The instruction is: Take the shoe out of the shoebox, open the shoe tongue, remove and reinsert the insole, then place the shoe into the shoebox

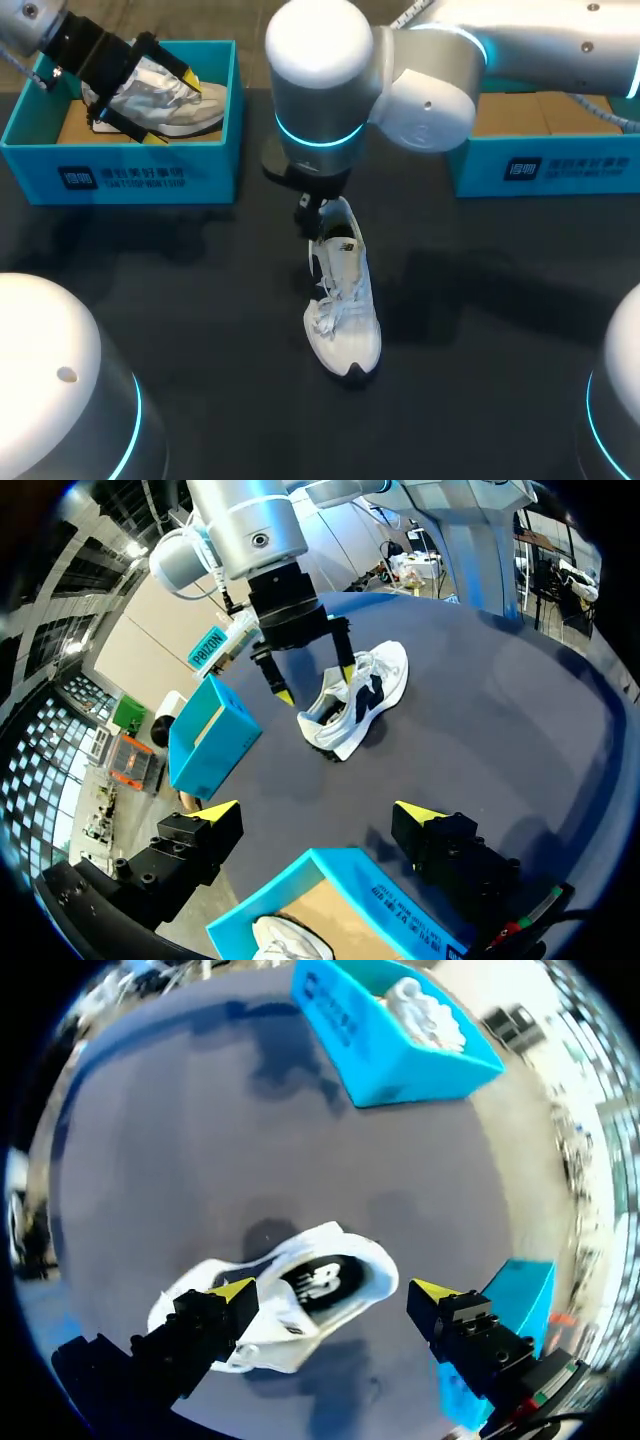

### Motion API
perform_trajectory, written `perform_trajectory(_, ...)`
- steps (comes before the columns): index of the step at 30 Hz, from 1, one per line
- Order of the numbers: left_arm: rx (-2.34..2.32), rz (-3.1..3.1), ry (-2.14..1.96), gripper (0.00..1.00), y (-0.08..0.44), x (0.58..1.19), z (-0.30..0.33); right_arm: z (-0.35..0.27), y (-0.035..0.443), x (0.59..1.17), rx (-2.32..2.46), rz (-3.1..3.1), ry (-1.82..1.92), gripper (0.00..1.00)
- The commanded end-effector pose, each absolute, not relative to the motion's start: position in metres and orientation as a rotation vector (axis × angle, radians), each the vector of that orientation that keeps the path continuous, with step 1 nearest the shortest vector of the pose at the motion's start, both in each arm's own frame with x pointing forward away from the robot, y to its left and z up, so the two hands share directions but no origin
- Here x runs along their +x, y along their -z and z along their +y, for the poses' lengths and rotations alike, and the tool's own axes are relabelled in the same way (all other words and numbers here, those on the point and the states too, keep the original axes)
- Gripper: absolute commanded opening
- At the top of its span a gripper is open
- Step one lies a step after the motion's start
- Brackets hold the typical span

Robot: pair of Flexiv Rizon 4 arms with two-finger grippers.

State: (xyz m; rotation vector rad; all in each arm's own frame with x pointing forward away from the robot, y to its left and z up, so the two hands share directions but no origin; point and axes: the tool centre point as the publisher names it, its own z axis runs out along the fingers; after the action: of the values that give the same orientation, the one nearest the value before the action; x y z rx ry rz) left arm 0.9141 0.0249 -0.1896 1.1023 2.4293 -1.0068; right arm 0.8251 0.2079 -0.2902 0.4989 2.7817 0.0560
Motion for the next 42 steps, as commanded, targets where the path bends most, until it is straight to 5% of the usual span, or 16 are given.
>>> perform_trajectory(1, 1.105, 2.432, 1.003, 1.00, 0.189, 0.914, 0.025, 0.200, 0.286, 0.836, 0.300, 2.809, -0.036, 1.00)
perform_trajectory(27, 1.105, 2.432, 1.003, 1.00, 0.189, 0.914, 0.025, 0.190, 0.364, 0.901, 0.050, 2.903, 0.015, 1.00)
perform_trajectory(34, 1.105, 2.432, 1.003, 1.00, 0.189, 0.914, 0.025, 0.191, 0.377, 0.902, 0.063, 2.916, 0.029, 0.63)
perform_trajectory(42, 1.105, 2.432, 1.003, 1.00, 0.189, 0.914, 0.025, 0.185, 0.384, 0.897, 0.073, 2.934, 0.054, 0.45)
